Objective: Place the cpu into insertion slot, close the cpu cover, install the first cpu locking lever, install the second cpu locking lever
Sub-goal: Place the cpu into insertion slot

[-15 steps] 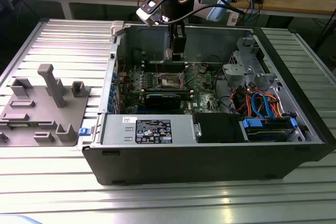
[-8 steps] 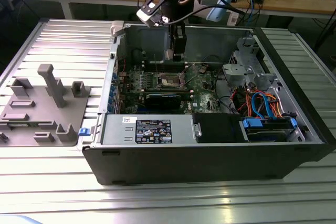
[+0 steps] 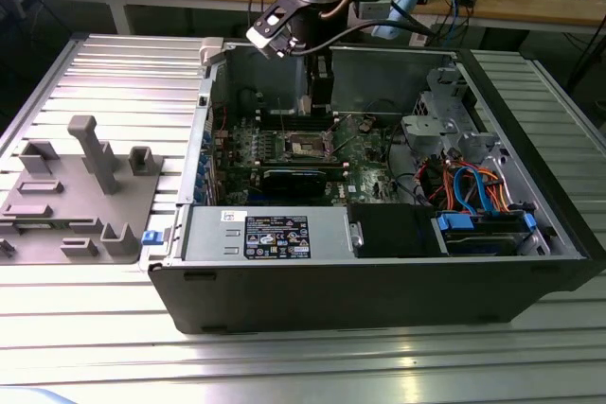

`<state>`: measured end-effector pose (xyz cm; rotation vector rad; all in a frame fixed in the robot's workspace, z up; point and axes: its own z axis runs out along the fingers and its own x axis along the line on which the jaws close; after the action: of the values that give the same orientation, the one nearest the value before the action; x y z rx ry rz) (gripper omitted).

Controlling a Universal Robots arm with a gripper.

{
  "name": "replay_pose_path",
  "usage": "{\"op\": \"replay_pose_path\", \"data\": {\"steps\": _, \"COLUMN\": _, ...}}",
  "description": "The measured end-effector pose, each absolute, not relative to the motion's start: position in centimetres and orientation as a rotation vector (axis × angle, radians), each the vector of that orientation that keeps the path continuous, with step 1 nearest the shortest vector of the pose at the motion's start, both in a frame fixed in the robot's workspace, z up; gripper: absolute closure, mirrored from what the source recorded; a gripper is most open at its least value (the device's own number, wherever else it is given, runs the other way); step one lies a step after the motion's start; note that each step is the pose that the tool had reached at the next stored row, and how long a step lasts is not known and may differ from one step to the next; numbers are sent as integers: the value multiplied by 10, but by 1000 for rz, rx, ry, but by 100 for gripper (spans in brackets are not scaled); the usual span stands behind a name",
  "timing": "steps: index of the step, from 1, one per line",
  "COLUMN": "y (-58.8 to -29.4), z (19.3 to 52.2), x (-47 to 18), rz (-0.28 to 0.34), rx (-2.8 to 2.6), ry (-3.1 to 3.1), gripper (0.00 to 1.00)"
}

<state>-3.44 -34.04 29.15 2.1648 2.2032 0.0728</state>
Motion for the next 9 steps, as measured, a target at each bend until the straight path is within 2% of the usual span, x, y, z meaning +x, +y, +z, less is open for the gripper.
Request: {"op": "replay_pose_path", "data": {"steps": 9, "y": -340, "z": 290, "x": -34, "rz": 72, "rx": 2168, "ry": 2201, "gripper": 46}}
